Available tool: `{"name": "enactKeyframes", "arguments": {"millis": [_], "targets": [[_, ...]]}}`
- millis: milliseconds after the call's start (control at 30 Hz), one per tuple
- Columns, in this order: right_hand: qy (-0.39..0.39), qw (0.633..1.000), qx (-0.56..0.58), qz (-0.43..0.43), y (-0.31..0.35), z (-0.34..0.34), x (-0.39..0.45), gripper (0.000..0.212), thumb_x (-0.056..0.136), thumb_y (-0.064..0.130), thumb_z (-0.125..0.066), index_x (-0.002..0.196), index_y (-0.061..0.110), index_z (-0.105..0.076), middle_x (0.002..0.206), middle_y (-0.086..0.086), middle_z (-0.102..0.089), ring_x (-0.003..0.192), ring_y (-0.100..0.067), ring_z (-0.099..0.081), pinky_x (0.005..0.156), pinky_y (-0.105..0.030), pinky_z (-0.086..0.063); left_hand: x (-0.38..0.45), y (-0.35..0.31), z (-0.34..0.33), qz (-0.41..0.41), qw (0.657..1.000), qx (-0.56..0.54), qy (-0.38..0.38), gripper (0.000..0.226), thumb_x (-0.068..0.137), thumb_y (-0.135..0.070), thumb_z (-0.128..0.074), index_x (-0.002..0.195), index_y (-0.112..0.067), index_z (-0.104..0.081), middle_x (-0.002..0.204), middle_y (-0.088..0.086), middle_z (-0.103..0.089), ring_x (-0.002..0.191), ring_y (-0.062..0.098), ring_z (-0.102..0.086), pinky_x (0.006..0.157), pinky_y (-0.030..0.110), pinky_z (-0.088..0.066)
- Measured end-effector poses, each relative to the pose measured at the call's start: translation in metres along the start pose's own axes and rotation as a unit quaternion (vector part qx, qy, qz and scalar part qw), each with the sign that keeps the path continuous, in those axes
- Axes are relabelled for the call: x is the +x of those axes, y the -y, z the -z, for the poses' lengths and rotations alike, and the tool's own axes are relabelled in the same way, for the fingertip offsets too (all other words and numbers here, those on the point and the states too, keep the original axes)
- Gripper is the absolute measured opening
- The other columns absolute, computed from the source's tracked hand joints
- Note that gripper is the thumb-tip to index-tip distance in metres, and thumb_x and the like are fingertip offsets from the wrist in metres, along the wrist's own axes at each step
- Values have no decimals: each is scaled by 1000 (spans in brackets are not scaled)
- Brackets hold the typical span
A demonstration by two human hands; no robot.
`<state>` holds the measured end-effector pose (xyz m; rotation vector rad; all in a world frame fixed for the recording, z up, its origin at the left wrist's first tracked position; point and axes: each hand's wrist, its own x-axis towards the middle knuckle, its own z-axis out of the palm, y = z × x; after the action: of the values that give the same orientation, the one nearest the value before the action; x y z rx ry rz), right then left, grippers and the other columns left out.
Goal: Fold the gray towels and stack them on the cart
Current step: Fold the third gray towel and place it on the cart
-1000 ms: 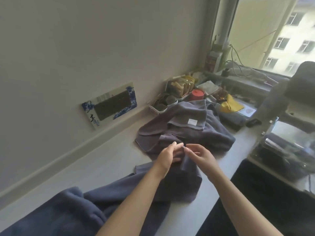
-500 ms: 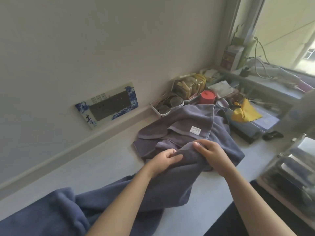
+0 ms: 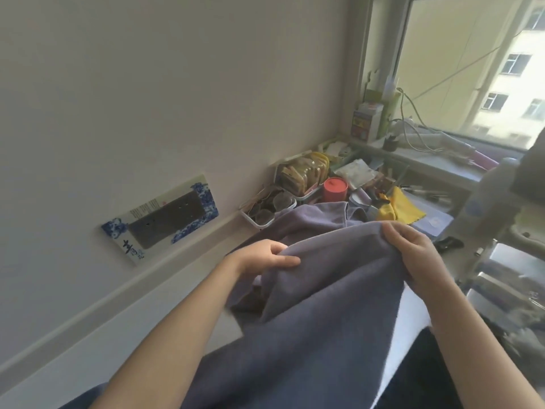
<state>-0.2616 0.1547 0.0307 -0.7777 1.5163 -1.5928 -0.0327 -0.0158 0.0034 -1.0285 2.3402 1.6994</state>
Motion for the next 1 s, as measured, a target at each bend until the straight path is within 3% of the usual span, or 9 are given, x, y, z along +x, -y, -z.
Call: {"name": "enactKeyframes", "arguments": {"millis": [133, 233, 333, 467, 567, 667, 733, 900, 1000], "targets": [[-99, 992, 74, -24, 0, 29, 13, 18, 87, 33, -58, 91, 20, -70, 83, 0, -70, 82, -18, -60, 62, -21, -55, 9, 6, 31, 56, 995, 55, -57, 24, 84, -38, -68, 74, -17, -63, 61, -8, -55, 56, 4, -48, 54, 19, -37], [-159, 981, 105, -27, -4, 43, 23, 16, 93, 27, -55, 95, 17, -67, 89, -4, -66, 79, -18, -59, 57, -17, -54, 23, -2, 53, 44, 989, 67, -123, 24, 81, -38, -71, 66, -21, -65, 60, -8, -53, 61, 7, -45, 61, 25, -34], [-181, 976, 119, -25, -6, 49, 34, 22, 90, 31, -58, 99, 15, -69, 94, -9, -66, 80, -20, -59, 57, -19, -55, 46, -30, 66, 27, 975, 47, -215, 21, 84, -36, -69, 74, -18, -67, 66, -4, -57, 64, 10, -49, 57, 24, -38], [-205, 970, 129, 10, 9, 54, 50, 20, 91, 32, -57, 94, 18, -71, 88, -4, -69, 79, -18, -61, 58, -20, -54, 87, -86, 79, -43, 904, -114, -411, 28, 75, -37, -76, 62, -16, -64, 63, 1, -58, 69, 17, -51, 63, 28, -40], [-224, 964, 139, 39, 27, 60, 60, 21, 92, 35, -56, 82, 27, -73, 80, 3, -69, 74, -16, -61, 65, -27, -55, 101, -144, 86, -110, 846, -116, -508, 33, 79, -34, -73, 62, -9, -60, 61, 4, -54, 64, 17, -45, 60, 33, -39], [-250, 951, 163, 77, 45, 66, 68, 23, 92, 32, -57, 78, 26, -73, 77, 3, -67, 69, -13, -60, 61, -23, -54, 110, -187, 88, -160, 818, -124, -539, 35, 79, -36, -72, 60, -12, -55, 56, 1, -49, 60, 18, -41, 59, 30, -36], [-252, 948, 174, 90, 52, 71, 69, 23, 92, 31, -57, 78, 24, -73, 79, 1, -67, 68, -13, -60, 58, -20, -54, 116, -200, 83, -158, 820, -131, -534, 34, 80, -36, -71, 60, -14, -54, 57, -1, -50, 61, 18, -42, 60, 30, -37], [-197, 970, 131, 55, 38, 65, 58, 22, 93, 29, -55, 84, 20, -72, 71, 3, -70, 60, -10, -63, 55, -20, -52, 109, -179, 60, -114, 846, -159, -496, 36, 82, -34, -70, 57, -17, -51, 57, -2, -49, 59, 15, -42, 62, 29, -37], [-135, 984, 113, 37, 27, 45, 41, 21, 95, 24, -52, 92, 11, -69, 75, -2, -70, 67, -15, -62, 58, -22, -53, 90, -140, 50, -77, 848, -200, -485, 35, 79, -37, -73, 69, -6, -60, 69, 4, -58, 67, 18, -50, 69, 35, -46]]}}
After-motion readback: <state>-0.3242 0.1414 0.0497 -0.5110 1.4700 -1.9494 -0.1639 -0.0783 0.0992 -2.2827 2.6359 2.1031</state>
